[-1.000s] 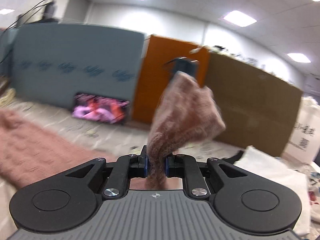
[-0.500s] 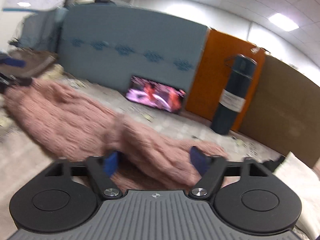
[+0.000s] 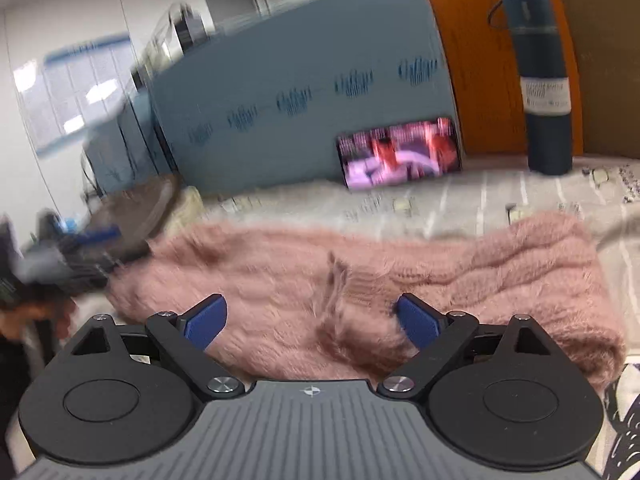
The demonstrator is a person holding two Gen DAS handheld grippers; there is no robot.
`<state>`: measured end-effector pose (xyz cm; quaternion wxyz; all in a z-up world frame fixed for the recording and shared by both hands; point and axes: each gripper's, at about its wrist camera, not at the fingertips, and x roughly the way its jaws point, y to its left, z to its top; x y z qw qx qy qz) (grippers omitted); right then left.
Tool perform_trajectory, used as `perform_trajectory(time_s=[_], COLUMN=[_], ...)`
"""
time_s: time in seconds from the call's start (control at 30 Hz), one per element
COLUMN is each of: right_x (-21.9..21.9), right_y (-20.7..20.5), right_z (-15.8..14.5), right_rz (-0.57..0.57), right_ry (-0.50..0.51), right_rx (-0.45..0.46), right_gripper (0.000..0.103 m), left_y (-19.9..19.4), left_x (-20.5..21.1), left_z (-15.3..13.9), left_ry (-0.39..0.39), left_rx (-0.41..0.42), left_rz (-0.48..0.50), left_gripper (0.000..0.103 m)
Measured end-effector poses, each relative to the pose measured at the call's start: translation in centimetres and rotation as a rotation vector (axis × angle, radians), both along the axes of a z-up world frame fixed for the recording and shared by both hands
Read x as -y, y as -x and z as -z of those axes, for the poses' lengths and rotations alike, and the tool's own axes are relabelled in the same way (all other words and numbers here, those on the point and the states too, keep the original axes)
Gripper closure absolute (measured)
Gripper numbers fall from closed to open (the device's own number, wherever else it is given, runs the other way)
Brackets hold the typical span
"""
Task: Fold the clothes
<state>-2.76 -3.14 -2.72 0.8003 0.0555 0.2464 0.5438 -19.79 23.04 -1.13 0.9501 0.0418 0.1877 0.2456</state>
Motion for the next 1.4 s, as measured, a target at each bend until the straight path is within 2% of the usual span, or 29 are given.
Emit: perform_trajectory(time_s=[0.07, 0.13, 0.23, 0.37, 0.47, 0.53, 0.57, 0.63, 0.67, 0.7, 0.73, 0.77, 0.8, 0.97, 1.03, 1.27, 1.33, 1.4], right_x=[2.1, 4.0, 6.1, 7.0, 7.0, 6.7, 6.4, 5.5, 4.9, 4.3, 4.0, 4.0, 4.0, 4.6, 5.2, 6.8, 6.6, 5.6], right_y=[-0.2, -0.6, -1.5, -3.4, -4.8, -5.2, -5.2, -5.3, -5.1, -4.8, -4.5, -4.0, -3.6, -1.3, -1.4, -4.0, -4.2, -3.3], right_z=[-0.7, -1.0, -0.5, 1.3, 2.6, 3.4, 3.6, 3.8, 3.7, 3.6, 3.5, 3.3, 2.9, 0.4, -0.4, -1.1, -1.3, -1.8], right_rz=[0.066, 0.194, 0.394, 0.554, 0.585, 0.556, 0.539, 0.507, 0.51, 0.513, 0.508, 0.491, 0.473, 0.432, 0.441, 0.607, 0.636, 0.632], right_ry=[-0.088, -0.123, -0.119, -0.062, -0.041, -0.054, -0.051, -0.029, -0.007, 0.015, 0.025, 0.019, 0.009, -0.03, -0.038, 0.054, 0.066, 0.086], right_rx=[0.0, 0.0, -0.058, -0.17, -0.245, -0.282, -0.28, -0.272, -0.251, -0.228, -0.196, -0.165, -0.134, 0.05, 0.076, 0.134, 0.145, 0.216], right_gripper=[0.01, 0.009, 0.008, 0.008, 0.008, 0.008, 0.01, 0.023, 0.042, 0.051, 0.055, 0.065, 0.069, 0.077, 0.078, 0.079, 0.079, 0.079], left_y=[-0.1, -0.1, 0.1, -0.1, -0.1, -0.1, -0.2, -0.2, -0.2, -0.2, -0.2, -0.2, -0.2, -0.1, 0.1, 0.7, 0.5, -0.3], left_x=[0.1, 0.2, 0.3, 0.4, 0.5, 0.5, 0.6, 0.6, 0.6, 0.6, 0.6, 0.6, 0.6, 0.8, 1.0, 1.2, 1.0, 1.2], left_z=[0.1, 0.1, 0.2, 0.2, 0.3, 0.3, 0.3, 0.3, 0.3, 0.3, 0.4, 0.4, 0.4, 0.4, 0.4, 0.0, 0.1, 0.4], left_ry=[-0.012, -0.021, -0.026, -0.029, -0.034, -0.034, -0.034, -0.034, -0.033, -0.032, -0.031, -0.03, -0.029, -0.033, -0.037, -0.035, -0.03, -0.046], left_rx=[-0.009, -0.012, -0.013, -0.016, -0.018, -0.02, -0.022, -0.023, -0.023, -0.023, -0.022, -0.022, -0.022, -0.018, -0.013, 0.039, 0.027, -0.022], left_rz=[-0.004, -0.003, 0.0, 0.005, 0.011, 0.016, 0.019, 0.022, 0.024, 0.026, 0.027, 0.028, 0.03, 0.047, 0.062, 0.106, 0.095, 0.068], left_gripper=[0.0, 0.0, 0.0, 0.0, 0.0, 0.0, 0.0, 0.0, 0.0, 0.0, 0.0, 0.0, 0.0, 0.0, 0.0, 0.0, 0.0, 0.0])
